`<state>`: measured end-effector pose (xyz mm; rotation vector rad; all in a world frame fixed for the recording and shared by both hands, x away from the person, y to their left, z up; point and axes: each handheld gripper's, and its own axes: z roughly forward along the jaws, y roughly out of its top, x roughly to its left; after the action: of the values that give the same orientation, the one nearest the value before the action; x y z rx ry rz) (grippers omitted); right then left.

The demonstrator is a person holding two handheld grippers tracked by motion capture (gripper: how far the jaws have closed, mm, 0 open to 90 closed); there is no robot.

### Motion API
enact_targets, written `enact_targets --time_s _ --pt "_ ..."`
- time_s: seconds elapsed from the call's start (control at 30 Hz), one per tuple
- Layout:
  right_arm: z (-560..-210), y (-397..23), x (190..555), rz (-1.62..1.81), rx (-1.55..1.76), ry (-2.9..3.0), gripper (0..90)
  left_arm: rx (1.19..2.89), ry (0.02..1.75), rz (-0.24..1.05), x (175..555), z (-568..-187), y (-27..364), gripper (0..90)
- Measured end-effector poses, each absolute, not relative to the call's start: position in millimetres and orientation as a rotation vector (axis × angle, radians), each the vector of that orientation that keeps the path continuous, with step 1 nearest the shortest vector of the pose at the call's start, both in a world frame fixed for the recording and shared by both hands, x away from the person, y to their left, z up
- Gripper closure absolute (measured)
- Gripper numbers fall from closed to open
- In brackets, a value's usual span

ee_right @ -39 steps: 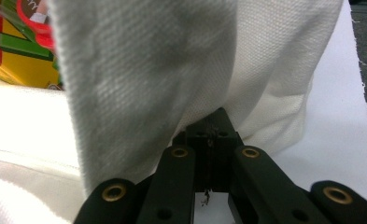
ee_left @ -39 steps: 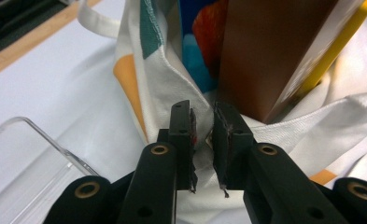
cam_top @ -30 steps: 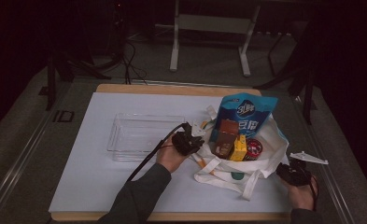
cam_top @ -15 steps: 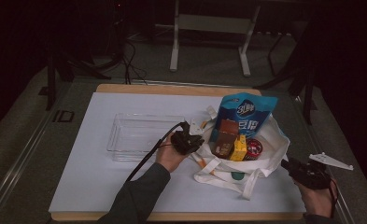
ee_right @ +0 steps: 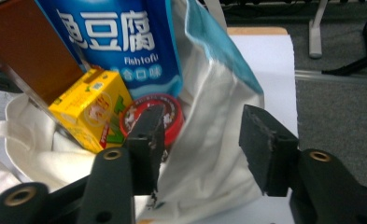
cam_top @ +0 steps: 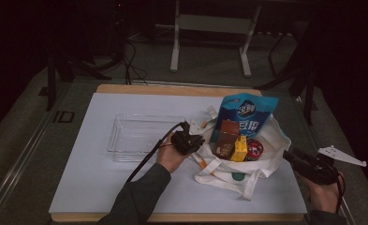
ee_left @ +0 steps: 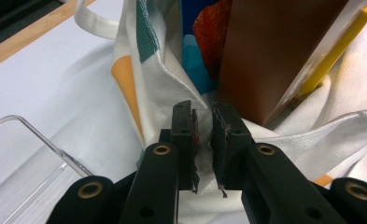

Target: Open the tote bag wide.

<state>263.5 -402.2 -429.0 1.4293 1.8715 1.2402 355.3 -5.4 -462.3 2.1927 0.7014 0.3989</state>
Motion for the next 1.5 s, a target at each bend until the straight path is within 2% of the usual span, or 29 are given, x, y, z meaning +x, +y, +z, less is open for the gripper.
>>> enact_targets --time_s 0.17,0.2,0.23,0.27,0.33,0.6,0.83,1.07,1.3,1.5 --pt "-420.8 -393.7 273.8 1.189 1.399 1.866 49.0 2.184 0.709 0.406 356.0 -462.1 -6.5 80.5" --pt "-420.8 -391.4 282.0 1.160 1.400 1.868 54.1 2.182 0.713 0.405 356.4 -461.8 -6.5 80.8" --pt "-420.8 -391.4 282.0 1.160 1.400 1.868 54.1 2.179 0.716 0.406 356.6 -461.9 -7.0 80.8" --pt "-421.8 -390.9 286.2 1.157 1.402 1.865 58.1 2.182 0.714 0.409 356.6 -461.9 -7.3 80.9" --pt "-426.3 -390.1 296.3 1.167 1.406 1.858 71.8 2.184 0.712 0.413 356.7 -462.3 -8.2 81.3" --pt "-445.6 -386.7 313.7 1.107 1.447 1.897 82.5 2.209 0.701 0.432 357.1 -464.1 -14.9 82.4" --pt "-486.1 -387.4 337.7 1.068 1.603 1.920 84.0 2.232 0.693 0.441 357.5 -467.2 -16.7 82.8" --pt "-503.9 -389.3 347.8 0.968 1.684 1.949 84.1 2.248 0.686 0.455 356.2 -469.4 -19.3 82.8" --pt "-495.3 -386.7 340.3 0.992 1.670 1.930 81.7 2.246 0.692 0.441 357.1 -469.2 -17.9 82.8" --pt "-480.9 -388.2 329.4 1.046 1.622 1.948 70.0 2.229 0.705 0.425 357.6 -468.3 -16.2 82.4"
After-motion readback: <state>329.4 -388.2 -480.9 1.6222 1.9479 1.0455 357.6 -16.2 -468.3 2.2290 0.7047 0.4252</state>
